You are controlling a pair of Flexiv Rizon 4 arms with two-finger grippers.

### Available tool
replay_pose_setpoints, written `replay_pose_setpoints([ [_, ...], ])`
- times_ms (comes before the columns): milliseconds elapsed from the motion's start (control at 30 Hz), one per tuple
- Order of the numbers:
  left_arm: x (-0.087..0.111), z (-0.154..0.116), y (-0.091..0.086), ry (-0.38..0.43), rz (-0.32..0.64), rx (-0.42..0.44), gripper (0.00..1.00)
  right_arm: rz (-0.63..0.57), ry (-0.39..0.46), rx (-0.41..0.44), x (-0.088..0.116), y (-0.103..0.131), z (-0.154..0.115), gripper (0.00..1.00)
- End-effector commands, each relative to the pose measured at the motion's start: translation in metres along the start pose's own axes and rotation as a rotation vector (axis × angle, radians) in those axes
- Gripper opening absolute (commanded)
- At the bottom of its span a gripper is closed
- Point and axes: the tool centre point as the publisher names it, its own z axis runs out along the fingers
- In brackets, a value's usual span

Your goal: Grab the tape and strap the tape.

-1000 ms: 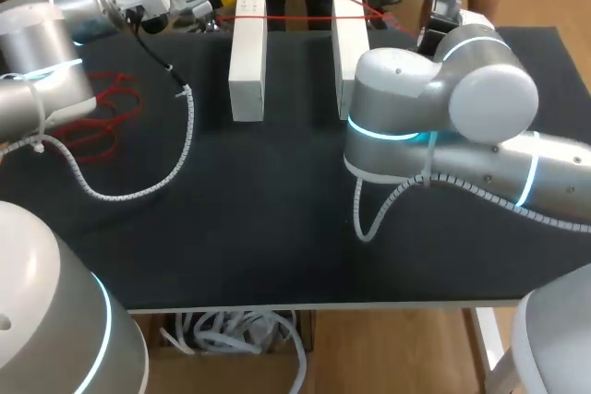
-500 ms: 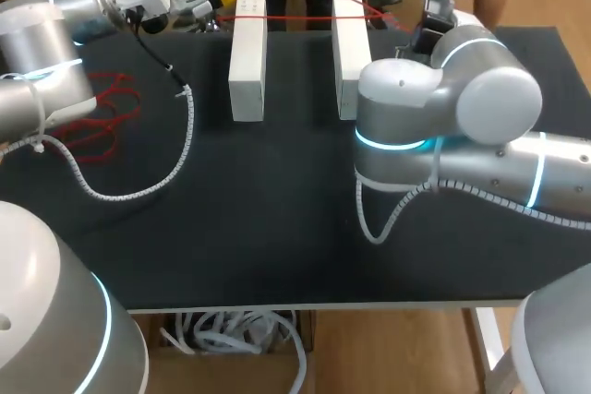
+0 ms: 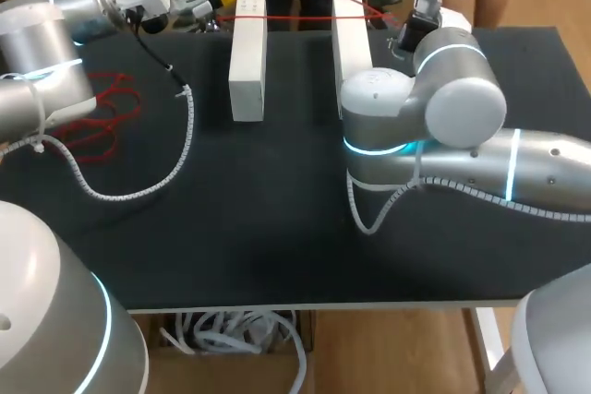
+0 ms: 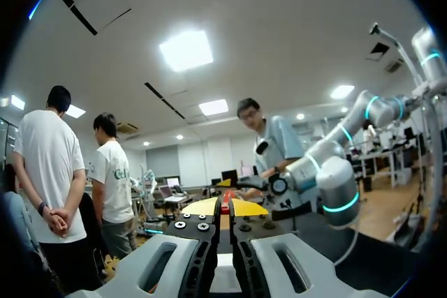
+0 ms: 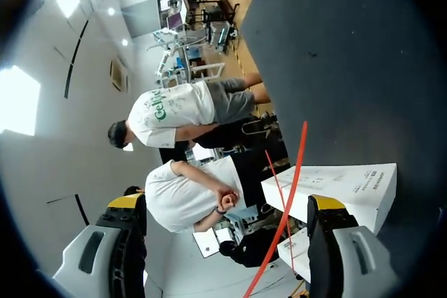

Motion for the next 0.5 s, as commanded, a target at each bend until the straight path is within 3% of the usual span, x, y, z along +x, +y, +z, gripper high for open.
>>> replay_pose_setpoints([
  [33, 0.001, 0.000, 0.000, -0.003, 0.001, 0.000, 0.00, -0.007, -0.025, 0.011, 0.010, 0.007, -0.010, 0.98],
  [200, 0.001, 0.000, 0.000, -0.003, 0.001, 0.000, 0.00, -0.003, -0.003, 0.027, 0.019, 0.014, -0.015, 0.92],
  [267, 0.001, 0.000, 0.000, -0.003, 0.001, 0.000, 0.00, 0.002, 0.010, 0.029, 0.024, 0.016, -0.015, 0.85],
  [500, 0.001, 0.000, 0.000, -0.003, 0.001, 0.000, 0.00, 0.005, 0.018, 0.034, 0.032, 0.017, -0.015, 0.84],
])
